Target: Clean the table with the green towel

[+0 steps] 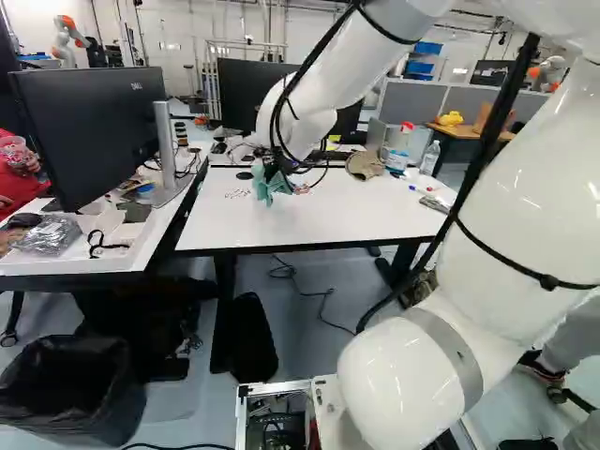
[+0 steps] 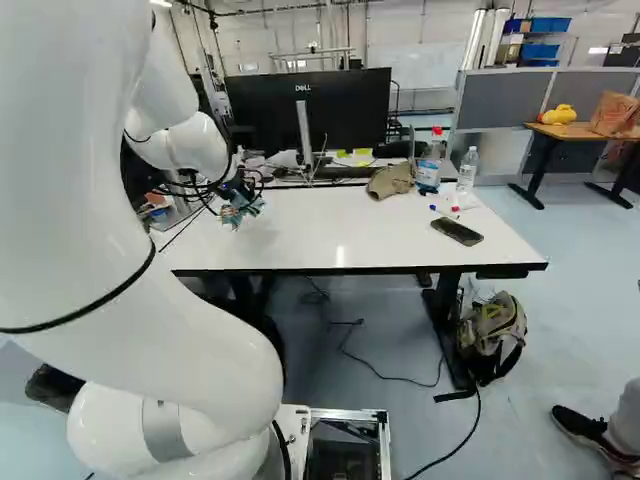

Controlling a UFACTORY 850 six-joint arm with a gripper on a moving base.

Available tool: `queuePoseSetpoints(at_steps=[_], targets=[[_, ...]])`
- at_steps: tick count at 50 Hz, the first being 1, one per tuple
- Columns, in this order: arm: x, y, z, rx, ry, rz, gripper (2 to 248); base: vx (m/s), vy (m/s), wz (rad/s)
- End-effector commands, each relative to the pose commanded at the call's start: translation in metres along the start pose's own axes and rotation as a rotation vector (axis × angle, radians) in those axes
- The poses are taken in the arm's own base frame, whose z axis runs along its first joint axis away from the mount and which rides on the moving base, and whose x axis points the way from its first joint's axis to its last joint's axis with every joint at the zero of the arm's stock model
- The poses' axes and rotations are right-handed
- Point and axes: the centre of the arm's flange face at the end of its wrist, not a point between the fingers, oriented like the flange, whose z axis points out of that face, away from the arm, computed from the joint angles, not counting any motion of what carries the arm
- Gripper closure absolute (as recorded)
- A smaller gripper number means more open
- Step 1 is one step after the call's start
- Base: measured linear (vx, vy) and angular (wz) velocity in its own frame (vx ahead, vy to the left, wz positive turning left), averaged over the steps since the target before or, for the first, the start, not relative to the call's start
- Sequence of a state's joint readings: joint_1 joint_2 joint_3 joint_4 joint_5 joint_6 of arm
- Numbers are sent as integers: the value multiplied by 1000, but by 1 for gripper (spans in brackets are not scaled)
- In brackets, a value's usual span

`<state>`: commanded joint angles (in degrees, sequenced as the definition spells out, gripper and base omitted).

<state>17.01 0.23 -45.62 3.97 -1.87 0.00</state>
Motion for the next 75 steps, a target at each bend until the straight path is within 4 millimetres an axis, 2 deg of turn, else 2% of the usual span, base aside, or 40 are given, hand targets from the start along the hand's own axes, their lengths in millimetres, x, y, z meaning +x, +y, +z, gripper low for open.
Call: queuePoseSetpoints(at_steps=[19, 64, 75], targets=[[29, -8, 29, 8, 4, -8, 191, 0, 0, 0], [91, -43, 96, 45, 33, -43, 191, 0, 0, 0], [101, -44, 120, 44, 29, -42, 191, 0, 0, 0]])
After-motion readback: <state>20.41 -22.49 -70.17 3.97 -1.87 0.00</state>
